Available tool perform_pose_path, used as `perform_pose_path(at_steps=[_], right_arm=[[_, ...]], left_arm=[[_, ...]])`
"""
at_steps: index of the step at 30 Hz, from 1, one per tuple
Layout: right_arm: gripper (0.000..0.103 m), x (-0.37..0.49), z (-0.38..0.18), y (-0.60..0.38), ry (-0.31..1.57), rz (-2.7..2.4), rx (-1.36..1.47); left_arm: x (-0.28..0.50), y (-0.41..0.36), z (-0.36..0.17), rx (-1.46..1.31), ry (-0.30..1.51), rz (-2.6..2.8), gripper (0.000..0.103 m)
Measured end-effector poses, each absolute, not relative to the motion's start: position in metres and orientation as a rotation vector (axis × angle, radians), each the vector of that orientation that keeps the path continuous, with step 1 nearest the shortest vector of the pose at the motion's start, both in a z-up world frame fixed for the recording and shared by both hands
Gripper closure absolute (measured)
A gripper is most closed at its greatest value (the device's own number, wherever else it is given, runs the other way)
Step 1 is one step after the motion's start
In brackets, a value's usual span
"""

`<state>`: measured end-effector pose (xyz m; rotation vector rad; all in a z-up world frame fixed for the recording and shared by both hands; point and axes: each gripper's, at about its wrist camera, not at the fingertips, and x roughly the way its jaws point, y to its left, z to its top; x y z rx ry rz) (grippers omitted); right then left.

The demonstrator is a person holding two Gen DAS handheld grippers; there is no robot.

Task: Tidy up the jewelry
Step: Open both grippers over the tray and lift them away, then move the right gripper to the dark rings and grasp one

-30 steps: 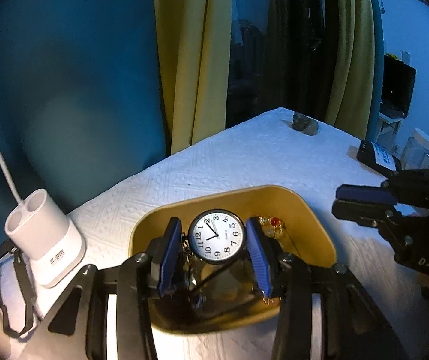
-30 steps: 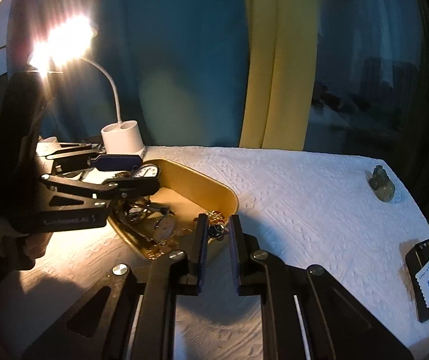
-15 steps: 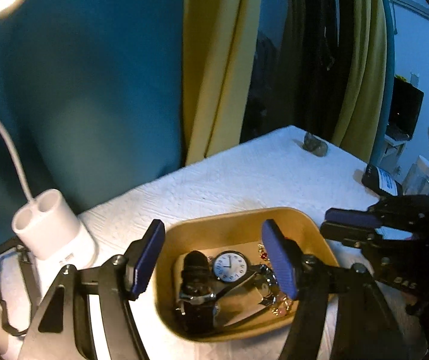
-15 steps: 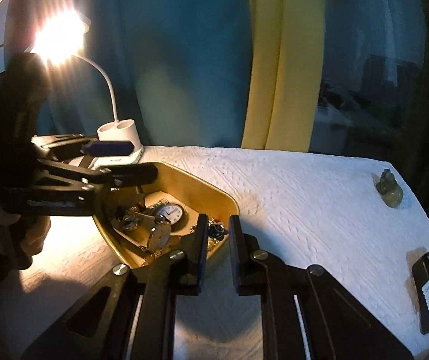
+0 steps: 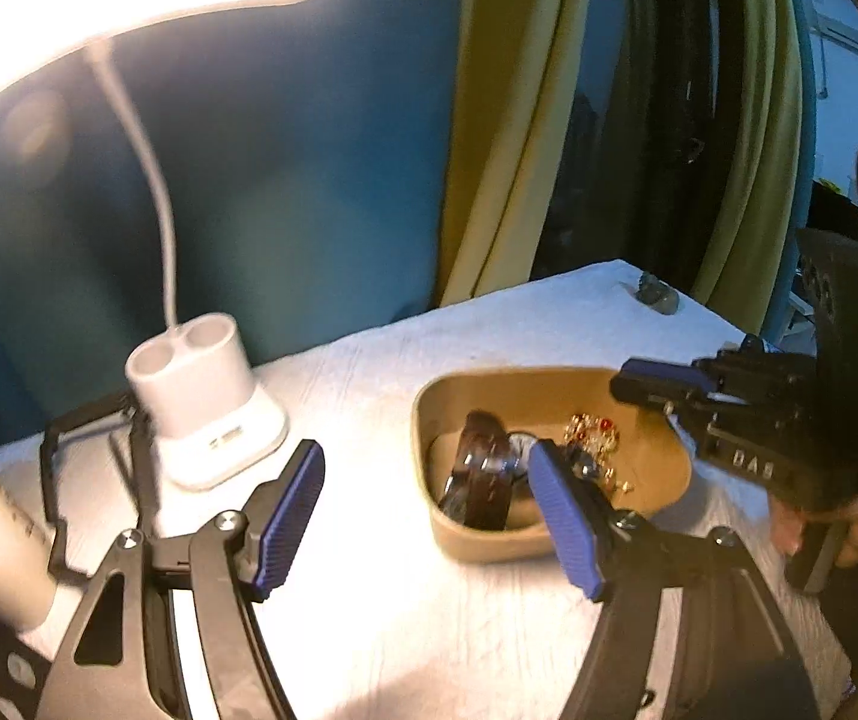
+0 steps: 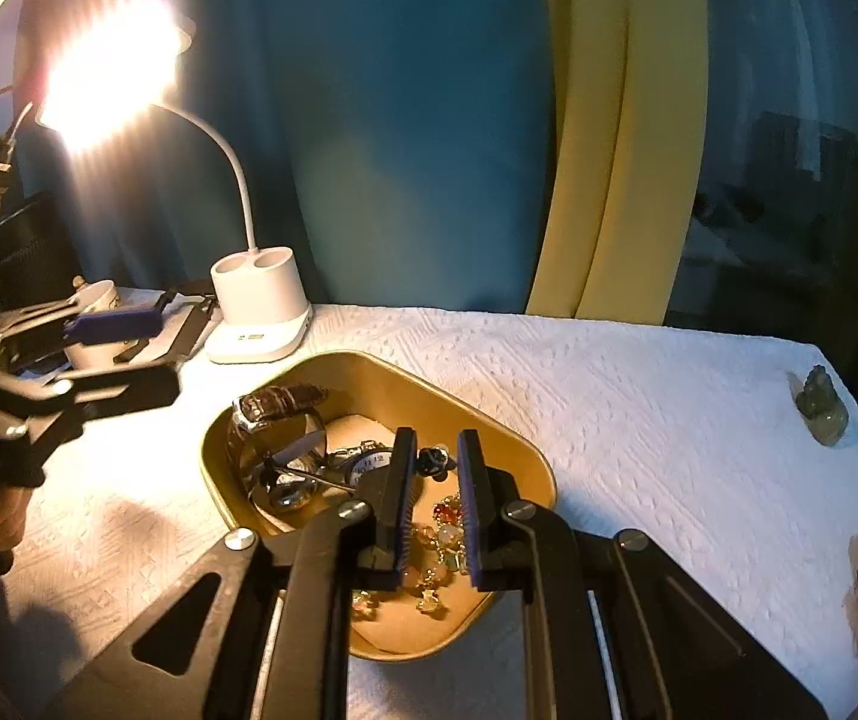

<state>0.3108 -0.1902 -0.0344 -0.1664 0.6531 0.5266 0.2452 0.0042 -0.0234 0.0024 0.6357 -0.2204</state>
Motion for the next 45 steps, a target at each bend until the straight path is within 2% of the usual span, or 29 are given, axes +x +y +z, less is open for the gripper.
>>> perform_pose_path(at_steps=[4, 6, 8, 20, 31, 45], right_arm=[[0.089, 0.304, -0.028, -0.19, 0.65, 0.511, -0.171], [0.079, 0.299, -0.025, -0.191, 0.645, 0.505, -0.174], [0.074, 0.292, -0.022, -0.192, 0.641, 0.501, -0.169], [0.074, 0.232, -0.021, -0.198, 0.663, 0.493, -0.176], [0.074, 0.176, -0.053, -0.191, 0.756, 0.512, -0.195], [0.074, 0.147, -0.078, -0.166, 0.826, 0.561, -0.232]], left_arm=[[0.232, 0.012, -0.023, -0.012, 0.639, -0.212, 0.032], [0.224, 0.015, -0.022, -0.018, 0.635, -0.213, 0.032], [0.221, 0.01, -0.02, -0.02, 0.63, -0.215, 0.032], [0.174, 0.007, -0.015, -0.038, 0.615, -0.232, 0.032], [0.138, 0.019, -0.021, -0.057, 0.622, -0.22, 0.032], [0.112, 0.042, -0.046, -0.106, 0.672, -0.183, 0.032]])
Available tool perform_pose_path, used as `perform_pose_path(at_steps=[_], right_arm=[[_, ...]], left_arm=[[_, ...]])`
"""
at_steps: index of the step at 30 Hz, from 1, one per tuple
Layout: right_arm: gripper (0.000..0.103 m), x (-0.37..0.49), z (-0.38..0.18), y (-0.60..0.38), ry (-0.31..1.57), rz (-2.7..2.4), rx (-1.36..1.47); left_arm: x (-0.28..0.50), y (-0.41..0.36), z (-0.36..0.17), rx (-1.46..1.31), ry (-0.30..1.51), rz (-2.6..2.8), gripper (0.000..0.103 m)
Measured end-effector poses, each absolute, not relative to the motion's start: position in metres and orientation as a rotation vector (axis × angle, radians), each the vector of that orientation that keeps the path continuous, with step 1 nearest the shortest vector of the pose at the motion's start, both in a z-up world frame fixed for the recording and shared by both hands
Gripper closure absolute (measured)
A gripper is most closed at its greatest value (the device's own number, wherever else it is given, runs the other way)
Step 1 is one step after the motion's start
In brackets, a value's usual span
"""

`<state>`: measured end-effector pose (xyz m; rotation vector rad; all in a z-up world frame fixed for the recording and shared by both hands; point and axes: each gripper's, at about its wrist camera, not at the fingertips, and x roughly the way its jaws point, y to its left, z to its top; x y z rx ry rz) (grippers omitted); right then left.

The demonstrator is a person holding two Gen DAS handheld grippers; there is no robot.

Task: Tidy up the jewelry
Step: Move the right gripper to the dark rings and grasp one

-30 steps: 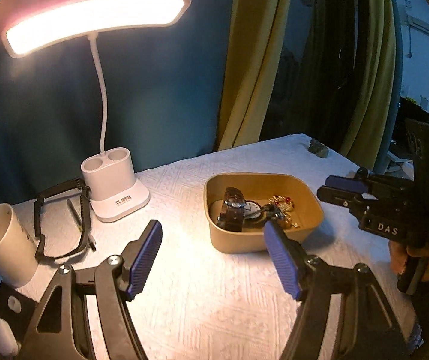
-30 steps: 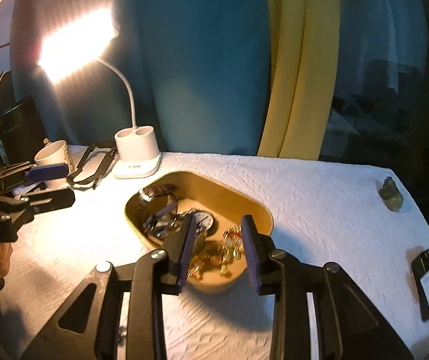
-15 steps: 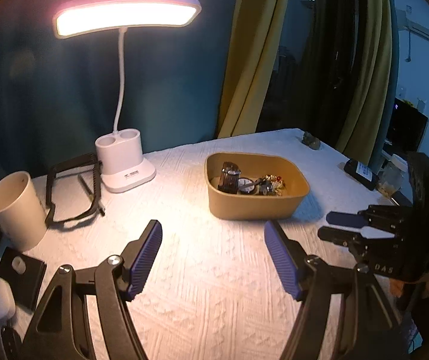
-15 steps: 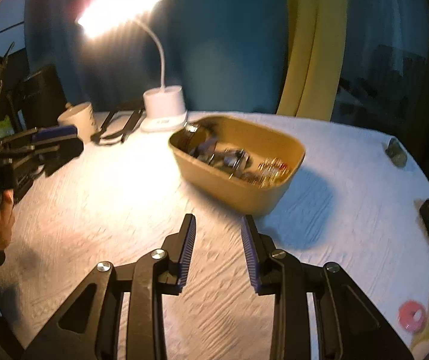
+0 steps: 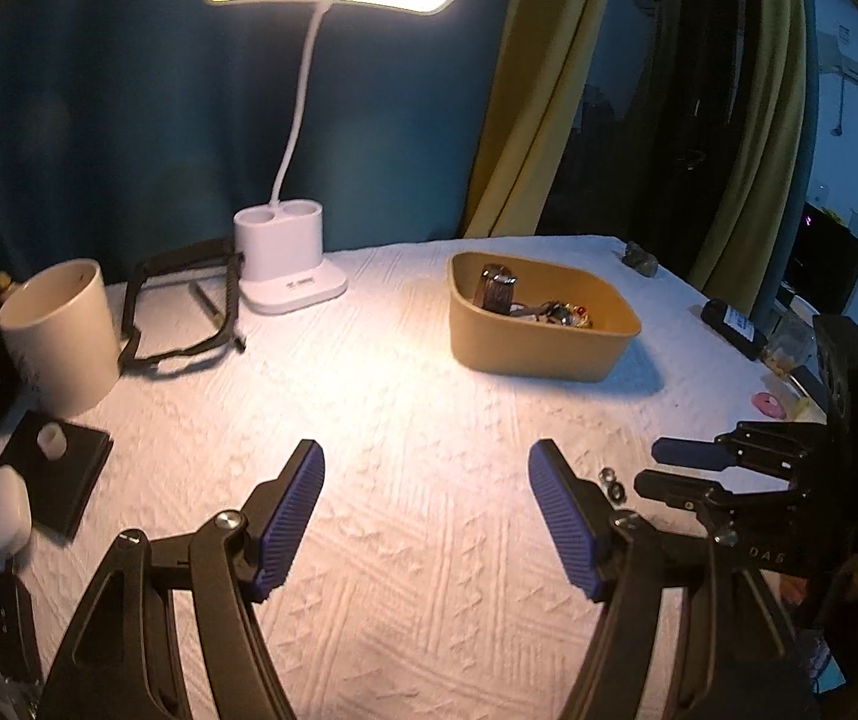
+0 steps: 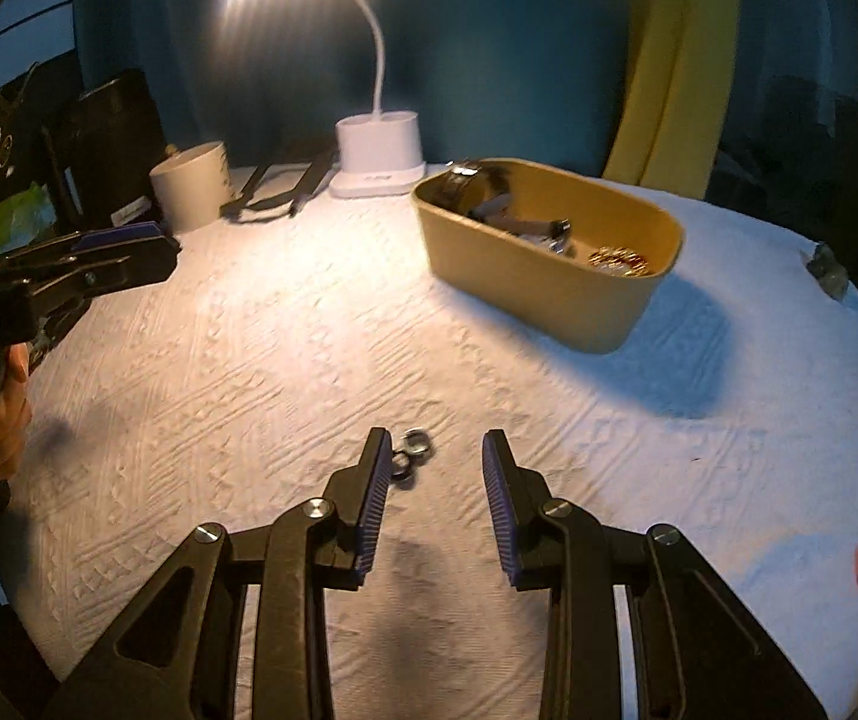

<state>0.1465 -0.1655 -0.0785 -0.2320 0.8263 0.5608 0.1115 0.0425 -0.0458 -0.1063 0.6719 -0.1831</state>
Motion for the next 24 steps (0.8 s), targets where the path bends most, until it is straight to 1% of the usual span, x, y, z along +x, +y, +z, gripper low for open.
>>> perform_pose_path(at_steps=[14, 21, 24], right_arm=[[0.074, 0.149, -0.099, -0.14, 0.894, 0.592, -0.287], [0.088, 0.155, -0.1, -0.139, 0.895, 0.58, -0.294], [0.091, 0.155, -0.1, -0.14, 0.894, 0.58, -0.295]], left_arm=[[0.108, 0.054, -0.06, -0.139, 0.702, -0.178, 0.032], [0.109, 0.052, -0.062, -0.137, 0.707, -0.174, 0.032], [0.109, 0.051, -0.062, -0.134, 0.709, -0.171, 0.032]])
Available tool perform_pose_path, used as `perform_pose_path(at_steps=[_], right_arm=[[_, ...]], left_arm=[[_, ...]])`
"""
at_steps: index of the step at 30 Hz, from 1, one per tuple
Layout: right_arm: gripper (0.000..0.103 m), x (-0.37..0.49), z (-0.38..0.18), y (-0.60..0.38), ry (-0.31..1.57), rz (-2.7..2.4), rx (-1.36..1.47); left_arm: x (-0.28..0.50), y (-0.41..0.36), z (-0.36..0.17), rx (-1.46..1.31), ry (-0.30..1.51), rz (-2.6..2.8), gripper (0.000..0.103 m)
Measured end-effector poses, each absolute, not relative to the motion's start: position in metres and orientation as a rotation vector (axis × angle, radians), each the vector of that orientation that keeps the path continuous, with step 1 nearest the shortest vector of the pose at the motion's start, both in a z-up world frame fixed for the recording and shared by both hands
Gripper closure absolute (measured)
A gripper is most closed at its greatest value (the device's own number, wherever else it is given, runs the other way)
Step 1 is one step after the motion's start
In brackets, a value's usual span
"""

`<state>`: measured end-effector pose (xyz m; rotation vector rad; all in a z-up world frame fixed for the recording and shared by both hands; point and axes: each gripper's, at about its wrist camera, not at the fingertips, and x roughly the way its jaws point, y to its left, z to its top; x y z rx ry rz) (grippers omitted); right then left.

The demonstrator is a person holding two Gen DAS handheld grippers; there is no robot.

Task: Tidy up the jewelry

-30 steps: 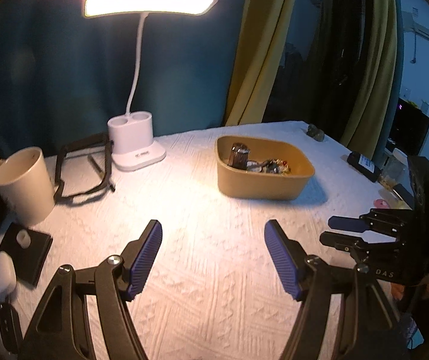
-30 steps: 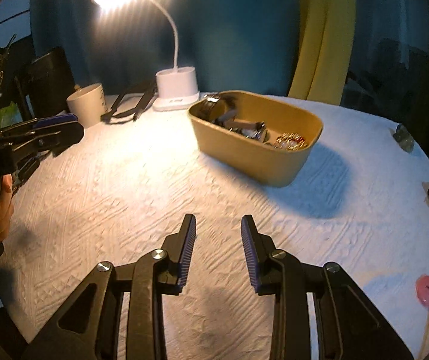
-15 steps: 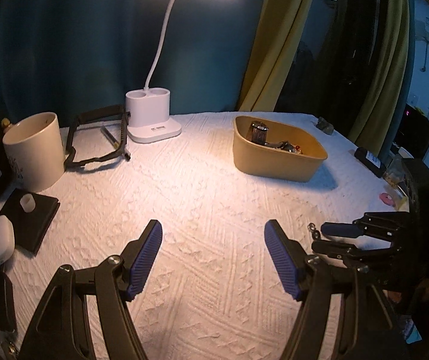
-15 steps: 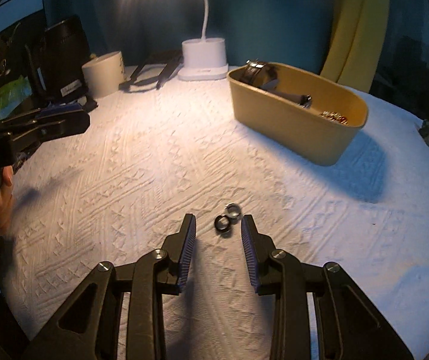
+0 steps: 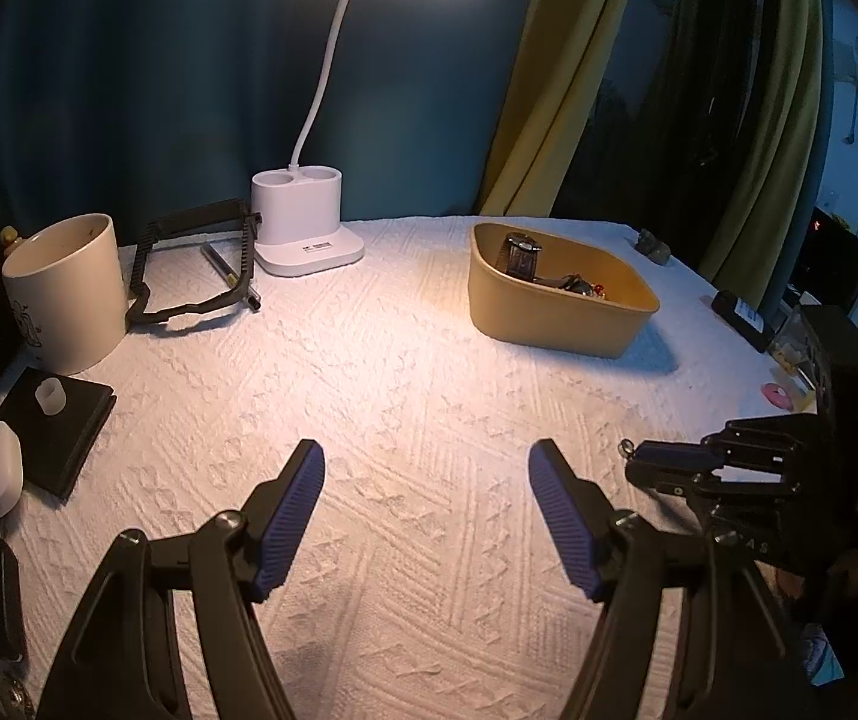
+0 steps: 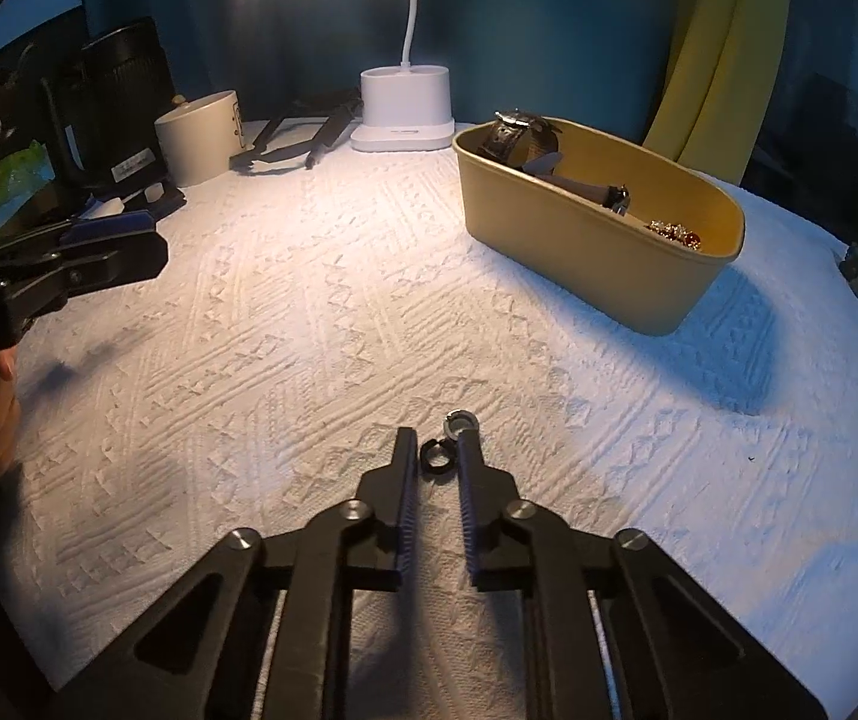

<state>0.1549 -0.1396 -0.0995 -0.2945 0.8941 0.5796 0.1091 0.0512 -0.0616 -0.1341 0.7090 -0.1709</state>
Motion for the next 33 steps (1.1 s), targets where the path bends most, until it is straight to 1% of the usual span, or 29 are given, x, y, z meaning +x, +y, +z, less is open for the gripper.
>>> perform_pose_path(at_steps=[17, 33], right_arm=[[0.091, 0.157, -0.085, -0.173, 0.843, 0.563, -0.256], [0.091, 0.176, -0.074, -0.234, 0.806, 0.497, -0.177]], left_arm=[[0.121, 0.015, -0.063, -0.077, 0.749, -0.203, 0.032], [0.15, -0.055, -0.084, 0.032, 0.828, -0.293, 0.032]])
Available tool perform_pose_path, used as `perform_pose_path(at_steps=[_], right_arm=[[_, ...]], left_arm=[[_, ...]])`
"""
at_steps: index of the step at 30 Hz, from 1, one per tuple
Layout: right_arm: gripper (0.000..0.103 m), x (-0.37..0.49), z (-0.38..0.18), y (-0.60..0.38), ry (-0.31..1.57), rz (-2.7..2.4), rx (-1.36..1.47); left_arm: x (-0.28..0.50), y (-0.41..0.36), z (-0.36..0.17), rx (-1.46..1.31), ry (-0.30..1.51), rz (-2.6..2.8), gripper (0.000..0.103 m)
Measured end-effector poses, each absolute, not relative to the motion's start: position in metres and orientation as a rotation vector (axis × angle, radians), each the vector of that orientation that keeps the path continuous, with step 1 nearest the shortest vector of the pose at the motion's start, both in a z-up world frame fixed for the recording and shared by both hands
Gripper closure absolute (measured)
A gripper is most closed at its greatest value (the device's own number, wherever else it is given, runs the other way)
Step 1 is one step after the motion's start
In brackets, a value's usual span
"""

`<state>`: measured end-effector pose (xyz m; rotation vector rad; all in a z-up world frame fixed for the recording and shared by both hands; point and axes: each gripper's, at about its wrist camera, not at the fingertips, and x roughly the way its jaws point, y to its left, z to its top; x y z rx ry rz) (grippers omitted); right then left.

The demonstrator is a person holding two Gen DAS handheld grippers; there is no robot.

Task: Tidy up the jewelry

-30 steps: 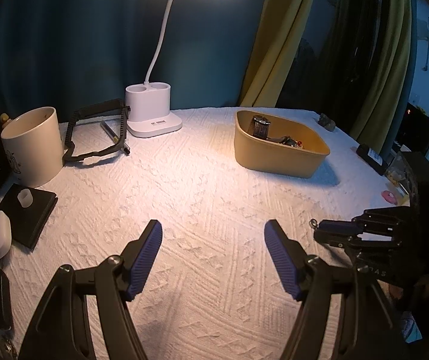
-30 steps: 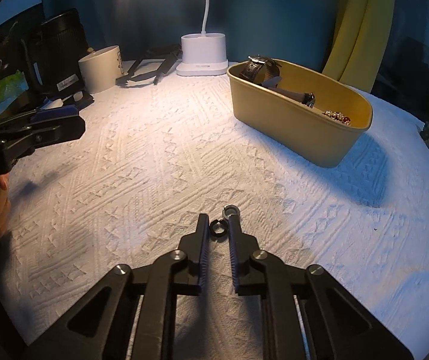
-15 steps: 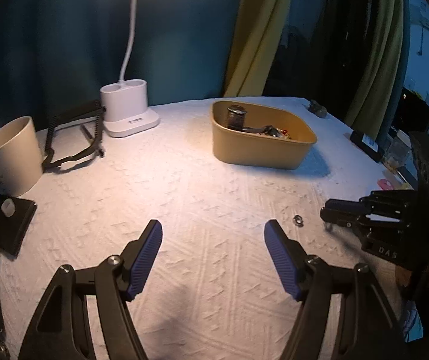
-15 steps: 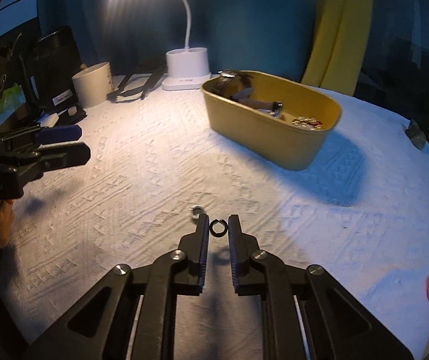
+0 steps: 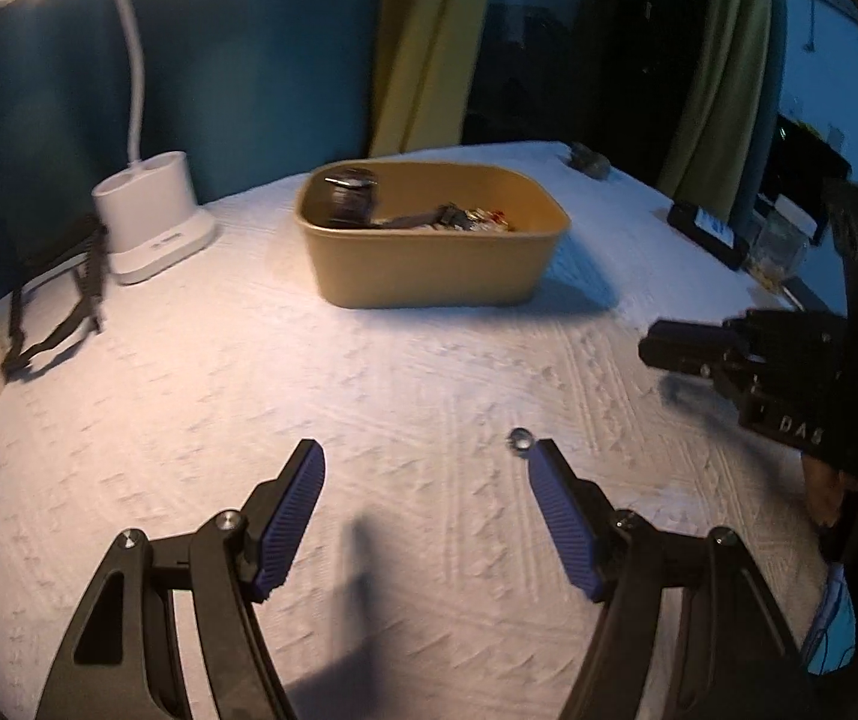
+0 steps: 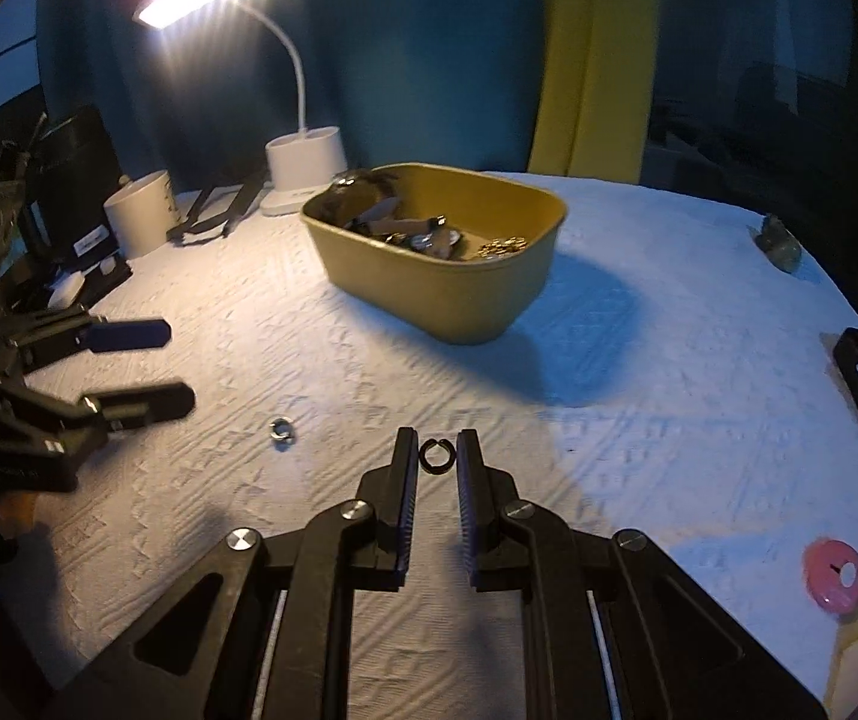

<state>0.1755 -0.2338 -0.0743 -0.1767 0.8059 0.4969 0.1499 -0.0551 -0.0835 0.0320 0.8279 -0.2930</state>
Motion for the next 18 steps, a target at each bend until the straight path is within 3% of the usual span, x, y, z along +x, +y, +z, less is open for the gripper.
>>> perform_pose_path(at_steps=[7, 9, 13, 15, 18], right_arm=[[0.091, 0.183, -0.072, -0.254, 0.796, 0.484, -0.135], [0.091, 0.184, -0.073, -0.258, 0.799, 0.479, -0.124], [0.091, 0.188, -0.072, -0.264, 0.795, 0.482, -0.096], [0.091, 0.188, -0.071, -0.266, 0.791, 0.486, -0.09], [0.091, 0.188, -0.071, -0.268, 0.785, 0.488, -0.085]], left_arm=[[0.164, -0.08, -0.097, 0.057, 0.871, -0.339, 0.037], [0.168, -0.086, -0.101, 0.069, 0.886, -0.346, 0.05], [0.172, -0.093, -0.101, 0.082, 0.887, -0.357, 0.06], [0.173, -0.096, -0.101, 0.096, 0.885, -0.351, 0.073], [0.175, -0.099, -0.102, 0.107, 0.885, -0.354, 0.083]])
